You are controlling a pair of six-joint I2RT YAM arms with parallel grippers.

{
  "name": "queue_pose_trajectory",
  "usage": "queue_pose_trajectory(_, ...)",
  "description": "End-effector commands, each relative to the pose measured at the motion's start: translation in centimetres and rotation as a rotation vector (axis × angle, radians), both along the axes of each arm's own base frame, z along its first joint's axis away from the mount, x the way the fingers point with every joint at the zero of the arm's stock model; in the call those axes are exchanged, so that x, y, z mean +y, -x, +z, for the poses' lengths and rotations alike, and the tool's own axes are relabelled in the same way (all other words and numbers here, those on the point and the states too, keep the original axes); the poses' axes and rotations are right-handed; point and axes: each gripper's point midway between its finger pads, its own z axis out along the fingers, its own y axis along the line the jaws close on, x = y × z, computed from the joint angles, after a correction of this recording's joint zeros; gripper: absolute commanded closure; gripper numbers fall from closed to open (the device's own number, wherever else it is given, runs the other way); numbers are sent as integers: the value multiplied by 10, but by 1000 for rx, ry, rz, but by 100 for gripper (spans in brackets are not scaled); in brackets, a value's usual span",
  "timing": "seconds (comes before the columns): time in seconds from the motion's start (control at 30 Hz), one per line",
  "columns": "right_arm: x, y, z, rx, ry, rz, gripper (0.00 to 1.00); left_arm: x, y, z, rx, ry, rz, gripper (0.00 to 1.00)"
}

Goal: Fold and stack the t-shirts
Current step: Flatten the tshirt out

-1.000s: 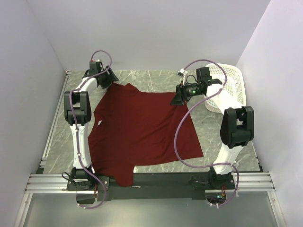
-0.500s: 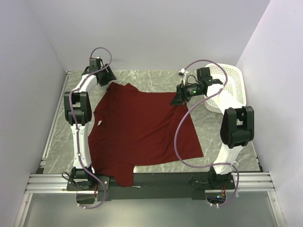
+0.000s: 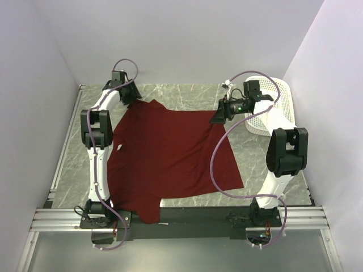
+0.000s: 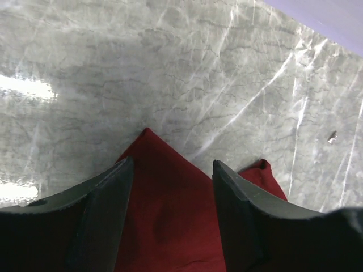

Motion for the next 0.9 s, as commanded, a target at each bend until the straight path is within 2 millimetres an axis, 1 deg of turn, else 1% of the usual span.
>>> queue_pose_trajectory(0.0,1,6,17,-29,-42,17,34,8,-1,29,-52,-72,21,36)
queue_pose_trajectory(0.07,1,5,16,-30,-42,18,34,14,1,37,-71,-107,48,36)
queue_pose_trajectory(0.13,0,6,17,-32,-44,15,34,11,-1,48,-113,-131,51,35)
queue_pose_trajectory(0.17,0,6,17,-31,-45,16,34,17,0,52,-122,-166,82,35)
queue_pose_trajectory(0.3,-1,6,16,-24,-49,17,34,18,-1,64,-155,-191,101,37)
queue_pose_trajectory(0.33,-1,6,17,-24,-51,18,34,18,2,61,-152,-190,101,38)
queue_pose_trajectory(0.37,-1,5,16,-23,-52,18,34,17,2,69,-174,-187,104,38)
queue_pose_trajectory(0.43,-2,5,16,-22,-54,17,34,17,3,70,-187,-191,103,38)
queue_pose_trajectory(0.5,-3,5,16,-19,-56,15,34,16,3,62,-159,-193,97,39)
queue_pose_trajectory(0.6,-3,5,17,-20,-58,16,34,17,2,38,-63,-210,86,40)
queue_pose_trajectory(0.67,-3,6,18,-20,-59,17,34,16,2,23,-19,-207,79,45)
queue_pose_trajectory(0.73,-5,5,19,-23,-61,13,34,13,2,15,-3,-201,75,48)
queue_pose_trajectory(0.77,-5,5,18,-20,-61,11,34,14,3,10,7,-203,74,49)
queue_pose_trajectory(0.87,-6,5,18,-17,-66,10,34,15,5,3,22,-215,72,49)
